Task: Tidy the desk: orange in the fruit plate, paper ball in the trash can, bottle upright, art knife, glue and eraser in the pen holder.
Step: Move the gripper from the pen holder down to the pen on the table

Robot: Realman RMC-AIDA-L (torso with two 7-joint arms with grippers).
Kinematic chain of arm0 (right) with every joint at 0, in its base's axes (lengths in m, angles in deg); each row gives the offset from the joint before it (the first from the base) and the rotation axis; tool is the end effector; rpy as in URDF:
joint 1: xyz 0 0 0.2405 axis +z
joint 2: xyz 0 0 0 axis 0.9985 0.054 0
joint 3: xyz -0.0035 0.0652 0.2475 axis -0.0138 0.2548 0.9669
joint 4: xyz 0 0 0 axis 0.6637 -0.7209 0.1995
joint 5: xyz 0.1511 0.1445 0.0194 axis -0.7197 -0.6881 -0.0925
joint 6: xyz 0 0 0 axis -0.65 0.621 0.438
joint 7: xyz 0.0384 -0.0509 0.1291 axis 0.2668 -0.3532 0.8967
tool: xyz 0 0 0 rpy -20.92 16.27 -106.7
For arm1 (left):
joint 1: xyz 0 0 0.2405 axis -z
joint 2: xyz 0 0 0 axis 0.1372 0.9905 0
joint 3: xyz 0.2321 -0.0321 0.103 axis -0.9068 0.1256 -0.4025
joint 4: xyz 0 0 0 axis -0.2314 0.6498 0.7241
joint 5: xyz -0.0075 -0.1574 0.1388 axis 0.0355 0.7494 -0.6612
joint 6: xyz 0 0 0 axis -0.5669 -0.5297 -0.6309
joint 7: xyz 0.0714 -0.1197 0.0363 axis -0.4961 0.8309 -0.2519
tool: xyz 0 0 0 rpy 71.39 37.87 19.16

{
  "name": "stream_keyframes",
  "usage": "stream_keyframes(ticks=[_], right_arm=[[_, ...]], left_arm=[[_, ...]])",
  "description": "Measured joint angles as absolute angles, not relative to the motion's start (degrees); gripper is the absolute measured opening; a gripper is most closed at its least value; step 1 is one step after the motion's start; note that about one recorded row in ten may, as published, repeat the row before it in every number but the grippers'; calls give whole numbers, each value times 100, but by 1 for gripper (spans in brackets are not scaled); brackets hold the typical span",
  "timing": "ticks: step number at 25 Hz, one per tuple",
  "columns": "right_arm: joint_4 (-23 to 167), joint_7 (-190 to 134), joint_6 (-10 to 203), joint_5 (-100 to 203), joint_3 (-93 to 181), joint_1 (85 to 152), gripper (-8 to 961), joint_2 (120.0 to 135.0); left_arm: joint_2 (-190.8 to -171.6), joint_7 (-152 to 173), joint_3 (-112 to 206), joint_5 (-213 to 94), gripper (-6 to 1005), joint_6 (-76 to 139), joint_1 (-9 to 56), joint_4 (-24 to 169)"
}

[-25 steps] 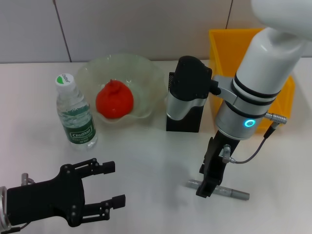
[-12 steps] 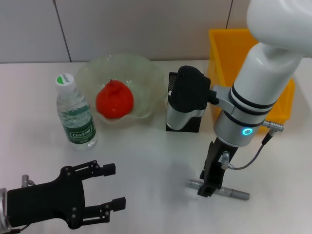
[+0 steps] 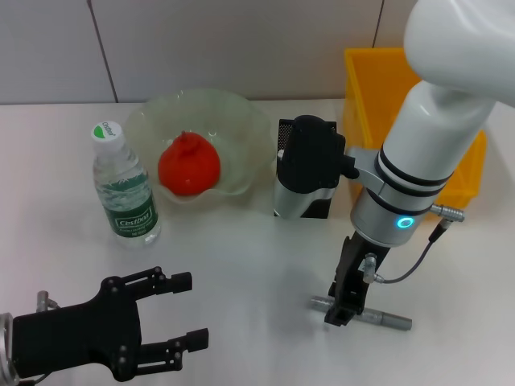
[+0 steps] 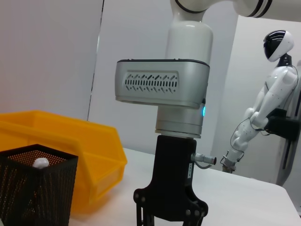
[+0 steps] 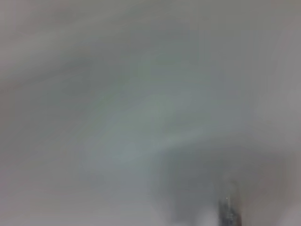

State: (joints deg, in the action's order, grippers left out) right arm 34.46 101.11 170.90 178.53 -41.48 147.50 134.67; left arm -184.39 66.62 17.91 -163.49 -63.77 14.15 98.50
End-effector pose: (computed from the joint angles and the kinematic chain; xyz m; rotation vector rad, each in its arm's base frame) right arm 0.1378 0.3678 -0.0901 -2.9473 0.4393 -0.9416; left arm -0.2942 0.2491 -0.0094 -2.7709 -0.4059 -0.9412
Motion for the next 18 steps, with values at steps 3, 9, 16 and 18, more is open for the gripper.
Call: stream_keyframes(ticks=[3, 9, 16, 18], right_arm=[[3449, 10132, 17070, 17854, -4257, 14746, 398, 13467], [3452, 10242, 16944, 17853, -4519, 14740, 396, 13467], [3435, 10253, 16930, 17854, -4557, 14733, 393, 13467], [3435, 10254, 16929, 17854, -4579, 14724, 391, 13467]], left_arm=[[-18439, 6651, 1791, -16345, 785, -6382, 1413, 9847], [-18439, 6648, 1791, -16340, 785, -6392, 1415, 9845], [-18439, 6645, 1791, -16330, 785, -6394, 1418, 9845], [-18439, 6645, 1791, -16323, 785, -6395, 1415, 9844]])
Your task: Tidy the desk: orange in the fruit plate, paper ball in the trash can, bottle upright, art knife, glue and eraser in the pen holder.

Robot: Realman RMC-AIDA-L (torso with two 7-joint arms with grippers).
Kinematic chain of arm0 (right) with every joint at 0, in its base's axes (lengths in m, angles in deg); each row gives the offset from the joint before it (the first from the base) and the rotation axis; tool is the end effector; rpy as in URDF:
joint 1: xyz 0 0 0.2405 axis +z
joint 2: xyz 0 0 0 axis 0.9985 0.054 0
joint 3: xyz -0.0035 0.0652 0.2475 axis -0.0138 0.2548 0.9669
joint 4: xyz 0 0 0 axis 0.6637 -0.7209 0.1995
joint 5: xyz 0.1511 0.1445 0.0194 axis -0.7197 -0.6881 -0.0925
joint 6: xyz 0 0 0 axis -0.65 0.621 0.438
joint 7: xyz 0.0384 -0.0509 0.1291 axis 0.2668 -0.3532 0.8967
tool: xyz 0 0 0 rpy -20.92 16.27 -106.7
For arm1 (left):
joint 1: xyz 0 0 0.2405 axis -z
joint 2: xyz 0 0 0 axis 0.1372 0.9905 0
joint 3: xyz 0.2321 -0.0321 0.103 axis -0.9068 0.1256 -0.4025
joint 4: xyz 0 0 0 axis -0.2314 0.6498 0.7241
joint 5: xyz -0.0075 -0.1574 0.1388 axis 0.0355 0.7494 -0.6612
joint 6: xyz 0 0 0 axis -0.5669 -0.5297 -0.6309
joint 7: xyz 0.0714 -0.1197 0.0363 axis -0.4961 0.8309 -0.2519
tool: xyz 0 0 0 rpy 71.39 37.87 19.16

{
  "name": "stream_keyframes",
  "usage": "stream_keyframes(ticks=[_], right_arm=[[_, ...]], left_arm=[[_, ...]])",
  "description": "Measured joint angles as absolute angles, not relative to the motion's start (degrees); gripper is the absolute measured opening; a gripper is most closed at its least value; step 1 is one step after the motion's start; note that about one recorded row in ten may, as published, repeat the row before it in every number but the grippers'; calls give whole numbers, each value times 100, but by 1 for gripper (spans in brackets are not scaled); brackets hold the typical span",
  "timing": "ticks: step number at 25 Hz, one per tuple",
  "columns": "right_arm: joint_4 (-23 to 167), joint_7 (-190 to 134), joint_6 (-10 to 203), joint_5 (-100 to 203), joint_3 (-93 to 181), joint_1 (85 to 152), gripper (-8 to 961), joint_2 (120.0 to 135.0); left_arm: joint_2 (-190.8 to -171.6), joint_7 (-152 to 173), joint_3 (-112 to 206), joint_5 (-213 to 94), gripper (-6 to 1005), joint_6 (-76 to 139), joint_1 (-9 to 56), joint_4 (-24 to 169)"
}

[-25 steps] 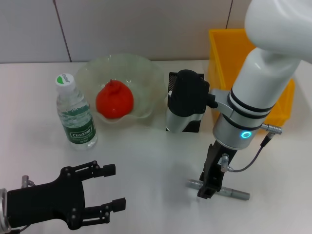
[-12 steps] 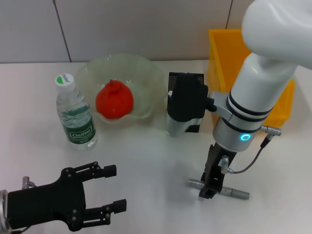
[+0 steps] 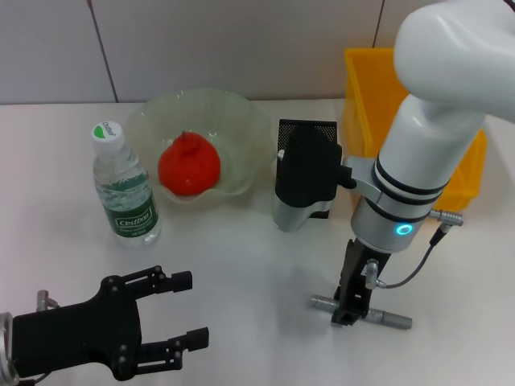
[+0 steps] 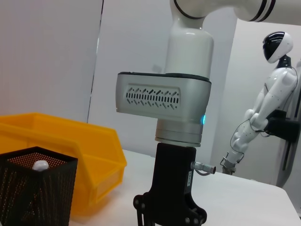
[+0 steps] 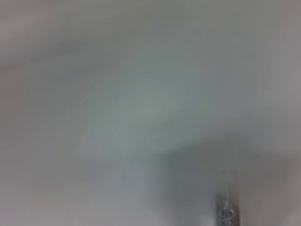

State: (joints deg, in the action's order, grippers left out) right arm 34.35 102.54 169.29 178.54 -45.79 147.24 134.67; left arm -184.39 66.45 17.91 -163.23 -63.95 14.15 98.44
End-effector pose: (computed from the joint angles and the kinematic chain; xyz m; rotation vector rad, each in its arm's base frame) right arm 0.1427 0.3654 -0.0952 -2.9149 0.3958 -0.9999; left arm -0.2936 0.2492 -0.0091 -2.7677 -0.4005 -0.9485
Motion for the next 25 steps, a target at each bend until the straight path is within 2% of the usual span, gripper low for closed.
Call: stream_keyframes(ticks=[1, 5, 17, 25], right_arm=[[3435, 10257, 16929, 17854, -4585, 14719, 391, 13467], [3433, 10263, 16929, 17854, -4589, 14709, 194, 13467], [3154, 10264, 16971, 17855, -4520, 14616, 175, 13463], [1977, 9754, 17577, 17843, -3175, 13977, 138, 13404]], left_arm=[[-18439, 6645, 1791, -16319, 785, -6394, 1413, 9845], [-18439, 6645, 1791, -16310, 785, -6401, 1416, 9844], [-18439, 6645, 1791, -16299, 785, -6404, 1408, 9845], [-18439, 6645, 1791, -16300, 785, -6413, 1401, 9845]])
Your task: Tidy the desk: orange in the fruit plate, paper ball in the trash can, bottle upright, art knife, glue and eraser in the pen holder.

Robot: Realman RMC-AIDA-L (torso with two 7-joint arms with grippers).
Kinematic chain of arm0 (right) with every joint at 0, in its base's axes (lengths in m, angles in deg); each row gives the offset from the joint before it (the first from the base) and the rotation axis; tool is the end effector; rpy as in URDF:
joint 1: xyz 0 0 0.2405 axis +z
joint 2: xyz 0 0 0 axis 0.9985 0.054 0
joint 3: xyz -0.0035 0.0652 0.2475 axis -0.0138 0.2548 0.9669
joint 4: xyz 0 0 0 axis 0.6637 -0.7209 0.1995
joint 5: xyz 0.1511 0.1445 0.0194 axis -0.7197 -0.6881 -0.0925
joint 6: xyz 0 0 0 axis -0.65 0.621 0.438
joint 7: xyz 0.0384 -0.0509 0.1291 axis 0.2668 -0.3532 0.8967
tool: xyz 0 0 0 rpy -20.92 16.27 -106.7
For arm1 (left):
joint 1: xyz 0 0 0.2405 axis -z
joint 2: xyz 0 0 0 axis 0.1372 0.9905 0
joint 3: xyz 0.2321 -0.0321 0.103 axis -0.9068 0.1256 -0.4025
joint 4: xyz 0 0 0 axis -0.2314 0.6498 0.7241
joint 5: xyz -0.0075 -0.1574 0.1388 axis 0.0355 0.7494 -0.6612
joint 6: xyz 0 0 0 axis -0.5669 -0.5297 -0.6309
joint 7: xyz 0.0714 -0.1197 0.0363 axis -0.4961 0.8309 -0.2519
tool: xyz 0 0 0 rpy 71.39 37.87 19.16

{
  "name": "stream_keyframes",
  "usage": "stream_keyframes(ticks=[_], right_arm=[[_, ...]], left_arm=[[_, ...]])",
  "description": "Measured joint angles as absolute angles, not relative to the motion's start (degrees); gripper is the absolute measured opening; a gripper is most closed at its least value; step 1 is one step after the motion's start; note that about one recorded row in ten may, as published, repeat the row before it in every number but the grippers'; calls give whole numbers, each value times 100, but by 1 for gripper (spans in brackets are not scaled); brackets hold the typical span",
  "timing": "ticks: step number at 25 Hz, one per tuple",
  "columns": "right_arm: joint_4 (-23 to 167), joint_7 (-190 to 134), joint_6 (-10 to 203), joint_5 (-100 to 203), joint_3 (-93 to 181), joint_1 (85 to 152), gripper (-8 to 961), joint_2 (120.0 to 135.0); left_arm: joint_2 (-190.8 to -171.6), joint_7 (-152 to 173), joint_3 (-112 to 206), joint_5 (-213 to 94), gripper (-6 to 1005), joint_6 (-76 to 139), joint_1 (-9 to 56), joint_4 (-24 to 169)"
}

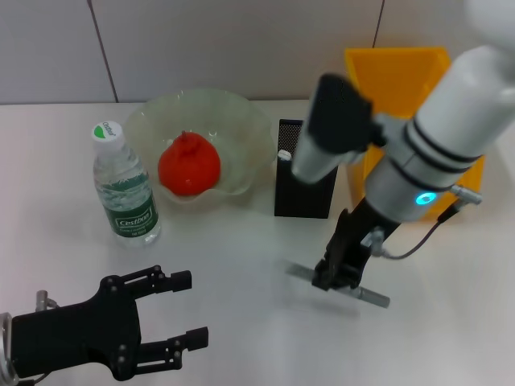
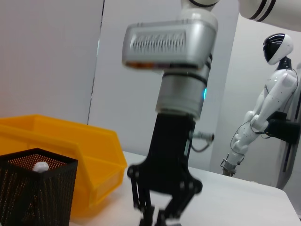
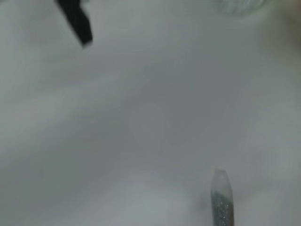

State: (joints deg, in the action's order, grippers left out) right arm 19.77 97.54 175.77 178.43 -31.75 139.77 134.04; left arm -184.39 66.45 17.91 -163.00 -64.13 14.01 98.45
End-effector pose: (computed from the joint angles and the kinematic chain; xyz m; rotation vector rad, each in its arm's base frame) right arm 0.1255 0.3726 -0.0562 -2.9837 0.4323 -0.6383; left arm -0.2937 0.2485 -0.0086 -2.7641 -0.4013 -0.9545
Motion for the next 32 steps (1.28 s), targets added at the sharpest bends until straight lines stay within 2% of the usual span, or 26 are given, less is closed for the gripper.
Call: stream_keyframes(ticks=[10, 22, 32], right_arm=[[1740, 7635, 17847, 16182, -848, 13161, 133, 13365], [2103, 7042, 17406, 14907, 418, 12895, 132, 13358], [3227, 6112, 16219, 14021, 754, 12882, 131, 13340]], left_arm=[[-18426, 6645, 1791, -16310, 785, -6413, 1417, 9845], [-18421, 6645, 1791, -16333, 785, -6395, 1450, 9857], [-18395, 6645, 1791, -16342, 785, -6405, 1462, 9870]])
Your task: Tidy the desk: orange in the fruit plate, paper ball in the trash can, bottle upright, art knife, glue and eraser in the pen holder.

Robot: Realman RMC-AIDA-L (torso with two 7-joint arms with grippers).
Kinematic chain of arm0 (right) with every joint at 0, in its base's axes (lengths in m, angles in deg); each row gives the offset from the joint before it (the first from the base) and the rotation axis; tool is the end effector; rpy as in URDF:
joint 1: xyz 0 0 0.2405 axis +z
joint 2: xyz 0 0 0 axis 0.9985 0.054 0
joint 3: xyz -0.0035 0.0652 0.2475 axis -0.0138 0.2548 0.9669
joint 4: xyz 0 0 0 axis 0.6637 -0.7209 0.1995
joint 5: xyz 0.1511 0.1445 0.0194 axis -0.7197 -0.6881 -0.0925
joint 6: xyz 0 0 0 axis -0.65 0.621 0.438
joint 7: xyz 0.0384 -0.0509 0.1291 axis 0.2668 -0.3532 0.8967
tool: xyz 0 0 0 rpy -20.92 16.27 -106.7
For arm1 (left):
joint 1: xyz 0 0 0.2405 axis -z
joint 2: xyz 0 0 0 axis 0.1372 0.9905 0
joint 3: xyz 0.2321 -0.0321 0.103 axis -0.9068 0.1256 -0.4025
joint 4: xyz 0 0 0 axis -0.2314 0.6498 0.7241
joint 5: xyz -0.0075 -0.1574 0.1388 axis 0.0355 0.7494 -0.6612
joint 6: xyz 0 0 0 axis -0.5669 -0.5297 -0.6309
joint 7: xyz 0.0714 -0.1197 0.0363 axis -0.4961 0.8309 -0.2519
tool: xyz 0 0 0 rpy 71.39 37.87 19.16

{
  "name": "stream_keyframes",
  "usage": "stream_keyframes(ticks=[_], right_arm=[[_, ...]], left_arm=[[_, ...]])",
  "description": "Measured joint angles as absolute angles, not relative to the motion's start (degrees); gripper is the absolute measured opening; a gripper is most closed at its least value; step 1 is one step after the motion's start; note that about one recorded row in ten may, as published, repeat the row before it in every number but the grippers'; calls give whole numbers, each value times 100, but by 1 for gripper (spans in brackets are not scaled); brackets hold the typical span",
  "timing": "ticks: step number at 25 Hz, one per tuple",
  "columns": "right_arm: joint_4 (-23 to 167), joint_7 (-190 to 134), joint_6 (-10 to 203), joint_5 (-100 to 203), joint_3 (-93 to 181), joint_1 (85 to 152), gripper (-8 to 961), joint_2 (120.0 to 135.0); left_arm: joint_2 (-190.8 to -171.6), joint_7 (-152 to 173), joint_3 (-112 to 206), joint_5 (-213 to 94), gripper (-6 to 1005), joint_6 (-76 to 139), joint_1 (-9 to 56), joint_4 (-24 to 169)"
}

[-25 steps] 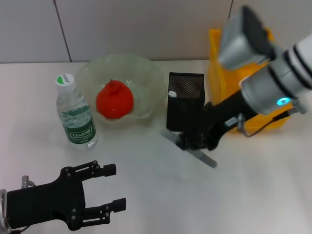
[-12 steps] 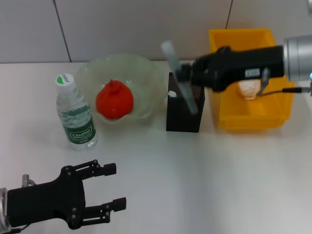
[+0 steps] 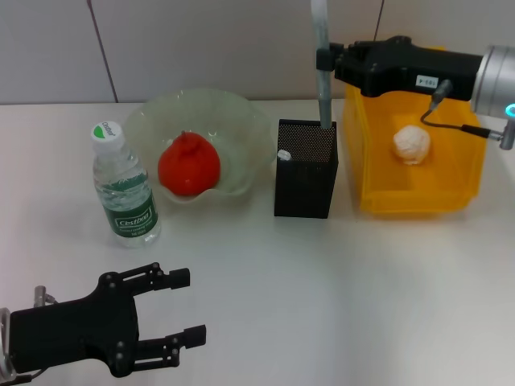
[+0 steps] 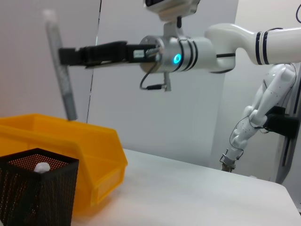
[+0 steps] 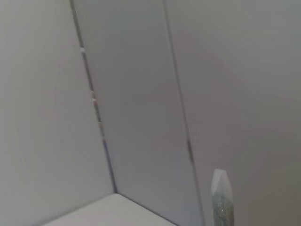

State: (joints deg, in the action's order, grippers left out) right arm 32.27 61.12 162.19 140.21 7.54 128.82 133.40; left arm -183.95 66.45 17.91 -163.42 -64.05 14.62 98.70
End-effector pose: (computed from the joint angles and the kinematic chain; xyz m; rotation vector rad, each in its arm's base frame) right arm 0.1710 0.4224 0.0321 -2.4963 0.5774 0.8552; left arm -0.2934 0.2523 -0.0058 -2.7752 -0.3818 -0.9355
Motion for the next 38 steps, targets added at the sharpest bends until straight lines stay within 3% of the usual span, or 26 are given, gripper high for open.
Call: stream_keyframes(ticks=[28, 38], right_arm=[[4567, 4956, 14924, 13960, 658, 13254, 127, 13405], [4618, 4988, 14919, 13925, 658, 13236, 335, 13406]], left_arm=[[-18408, 6672, 1791, -16343, 785, -6456, 1409, 9845], [-18396, 6664, 1791, -16343, 785, -6456, 1417, 9845]])
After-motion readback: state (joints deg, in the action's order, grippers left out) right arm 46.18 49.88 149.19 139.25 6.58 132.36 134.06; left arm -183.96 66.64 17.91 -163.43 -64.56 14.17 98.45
